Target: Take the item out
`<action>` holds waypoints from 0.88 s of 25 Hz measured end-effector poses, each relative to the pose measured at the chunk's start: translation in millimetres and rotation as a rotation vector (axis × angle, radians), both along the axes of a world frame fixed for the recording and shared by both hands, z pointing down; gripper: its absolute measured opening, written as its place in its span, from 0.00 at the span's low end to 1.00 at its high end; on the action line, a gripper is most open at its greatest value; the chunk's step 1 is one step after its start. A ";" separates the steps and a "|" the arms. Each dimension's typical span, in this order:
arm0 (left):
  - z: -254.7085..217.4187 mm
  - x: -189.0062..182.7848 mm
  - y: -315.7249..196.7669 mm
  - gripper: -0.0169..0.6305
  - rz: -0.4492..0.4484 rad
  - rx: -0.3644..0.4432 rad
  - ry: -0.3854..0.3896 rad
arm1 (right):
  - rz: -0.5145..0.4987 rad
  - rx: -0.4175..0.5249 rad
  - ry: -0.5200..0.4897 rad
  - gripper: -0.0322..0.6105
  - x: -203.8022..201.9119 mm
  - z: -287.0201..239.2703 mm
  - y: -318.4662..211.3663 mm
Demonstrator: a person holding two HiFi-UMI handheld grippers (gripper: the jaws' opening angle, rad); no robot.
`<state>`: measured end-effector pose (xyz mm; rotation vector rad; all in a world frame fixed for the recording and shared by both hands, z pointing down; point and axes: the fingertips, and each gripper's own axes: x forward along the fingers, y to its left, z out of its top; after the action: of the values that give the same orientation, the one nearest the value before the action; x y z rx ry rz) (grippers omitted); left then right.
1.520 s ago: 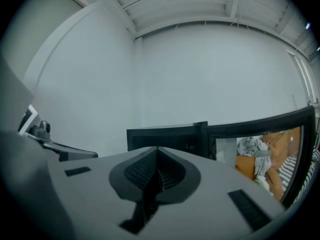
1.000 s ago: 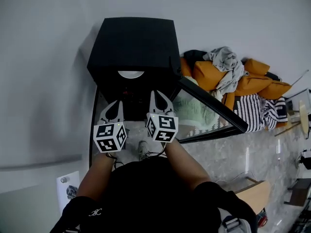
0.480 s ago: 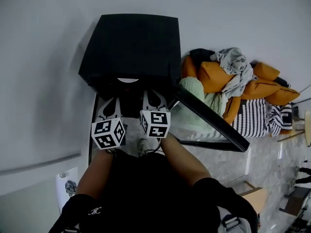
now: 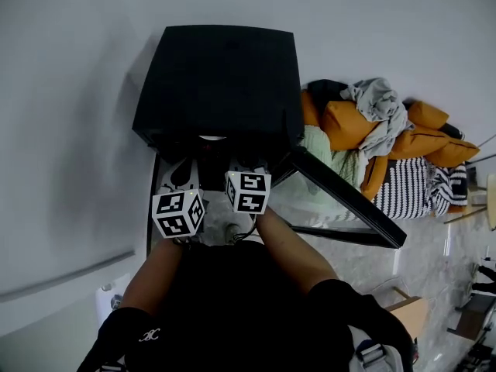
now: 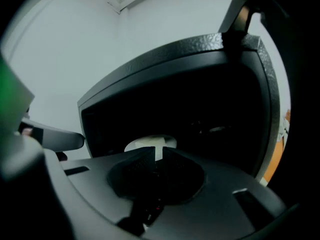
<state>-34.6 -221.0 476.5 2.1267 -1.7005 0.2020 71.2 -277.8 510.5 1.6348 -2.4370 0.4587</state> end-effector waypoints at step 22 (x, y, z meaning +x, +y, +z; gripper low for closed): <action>20.0 -15.5 -11.2 0.04 0.367 -0.035 0.015 | 0.437 -0.313 -0.571 0.21 -17.5 31.2 -23.9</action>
<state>-50.2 -232.2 496.6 2.3917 -1.2748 0.3160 53.7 -301.7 541.7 2.0954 -2.1425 1.4673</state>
